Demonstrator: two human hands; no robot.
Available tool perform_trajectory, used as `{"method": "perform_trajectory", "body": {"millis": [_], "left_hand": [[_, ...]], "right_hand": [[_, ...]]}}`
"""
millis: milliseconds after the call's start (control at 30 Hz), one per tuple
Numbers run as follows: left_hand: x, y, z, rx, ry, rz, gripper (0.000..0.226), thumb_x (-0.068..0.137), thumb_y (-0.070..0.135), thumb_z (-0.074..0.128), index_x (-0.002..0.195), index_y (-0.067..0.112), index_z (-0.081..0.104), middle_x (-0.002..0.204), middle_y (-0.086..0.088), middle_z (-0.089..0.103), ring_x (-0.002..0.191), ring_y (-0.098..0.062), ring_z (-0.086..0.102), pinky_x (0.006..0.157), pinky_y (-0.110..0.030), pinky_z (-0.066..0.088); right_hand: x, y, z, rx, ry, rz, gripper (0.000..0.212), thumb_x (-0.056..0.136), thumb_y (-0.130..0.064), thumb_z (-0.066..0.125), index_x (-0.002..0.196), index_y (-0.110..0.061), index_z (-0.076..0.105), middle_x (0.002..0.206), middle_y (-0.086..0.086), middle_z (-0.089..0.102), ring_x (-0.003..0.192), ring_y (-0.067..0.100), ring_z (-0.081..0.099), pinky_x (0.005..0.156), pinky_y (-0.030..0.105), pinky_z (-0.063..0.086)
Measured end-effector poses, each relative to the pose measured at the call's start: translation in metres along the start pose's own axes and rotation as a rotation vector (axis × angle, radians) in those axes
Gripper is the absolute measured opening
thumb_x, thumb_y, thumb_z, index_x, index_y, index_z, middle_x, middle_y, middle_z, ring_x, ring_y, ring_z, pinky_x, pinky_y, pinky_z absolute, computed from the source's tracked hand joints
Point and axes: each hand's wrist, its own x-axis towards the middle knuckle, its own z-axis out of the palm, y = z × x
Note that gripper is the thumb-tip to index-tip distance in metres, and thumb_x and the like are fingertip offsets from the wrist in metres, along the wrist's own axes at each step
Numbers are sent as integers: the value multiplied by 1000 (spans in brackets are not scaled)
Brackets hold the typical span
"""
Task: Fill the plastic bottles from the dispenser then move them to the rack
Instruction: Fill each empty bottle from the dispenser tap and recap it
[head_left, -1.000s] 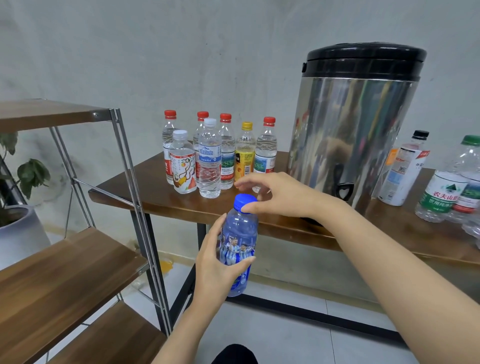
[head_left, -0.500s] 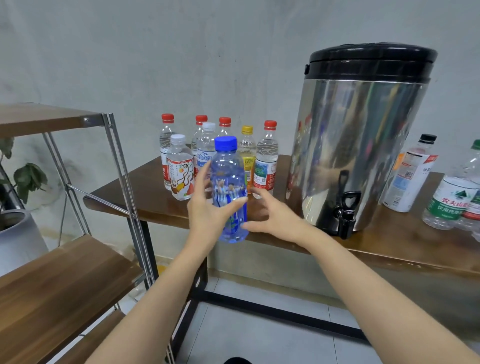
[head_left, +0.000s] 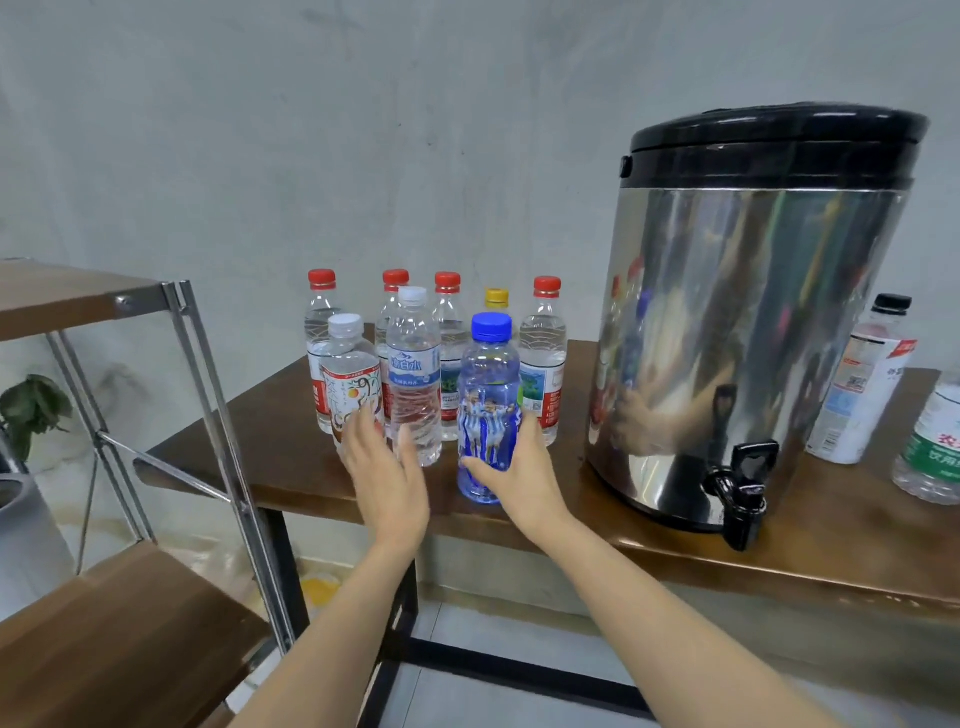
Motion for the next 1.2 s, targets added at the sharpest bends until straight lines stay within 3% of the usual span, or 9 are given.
{"method": "perform_trajectory", "body": {"millis": [167,300,467,667,800,933,1067,1200], "left_hand": [[15,-17,23,108,42,-26,53,104,28,36,151,6,26,158,-19,25,149,-31,17,123,-49,7],[16,-16,34,180,85,-15,64,100,44,21,153,9,18,161,-19,17,150,-31,14,123,-47,9],[15,-24,36,252,107,37,61,101,43,22,153,11,18,161,-18,15,151,-31,13,122,-47,7],[14,-24,35,260,113,49,58,103,40,25,150,7,25,160,-19,17,150,-32,14,121,-47,6],[15,-25,33,241,93,59,56,102,37,27,148,5,28,159,-21,19,149,-34,15,122,-51,8],[7,-26,27,213,38,118,52,101,27,37,147,3,31,157,-22,22,147,-36,18,121,-53,8],[-37,-15,24,78,-26,122,50,99,28,35,141,1,41,150,-21,35,141,-35,27,119,-50,14],[-102,11,25,-62,-221,266,31,98,19,43,124,8,56,125,-11,57,118,-27,48,102,-23,28]], "right_hand": [[17,5,20,-57,36,-54,91,80,-35,79,150,-14,24,147,2,36,137,13,36,112,29,35],[30,11,34,-85,62,-44,98,79,-45,77,153,-19,18,149,-1,34,138,12,35,108,29,38],[41,12,43,-256,116,-8,98,76,-59,71,150,-20,21,146,-3,39,136,15,38,99,34,47],[40,11,42,-348,96,-18,99,79,-63,63,154,-19,13,149,0,35,136,16,36,98,33,48],[22,10,24,-388,41,-105,90,90,-54,57,157,-21,6,157,-2,23,143,14,25,108,31,40],[-14,9,-11,-483,-25,-202,73,97,-51,47,157,-26,13,158,-5,25,143,11,24,111,30,37],[-53,17,-50,-563,-29,-317,52,101,-47,42,148,-26,37,146,-7,45,128,12,43,103,32,45],[-93,34,-85,-567,15,-454,33,98,-42,43,123,-27,59,115,-12,63,100,9,59,77,25,56]]}}
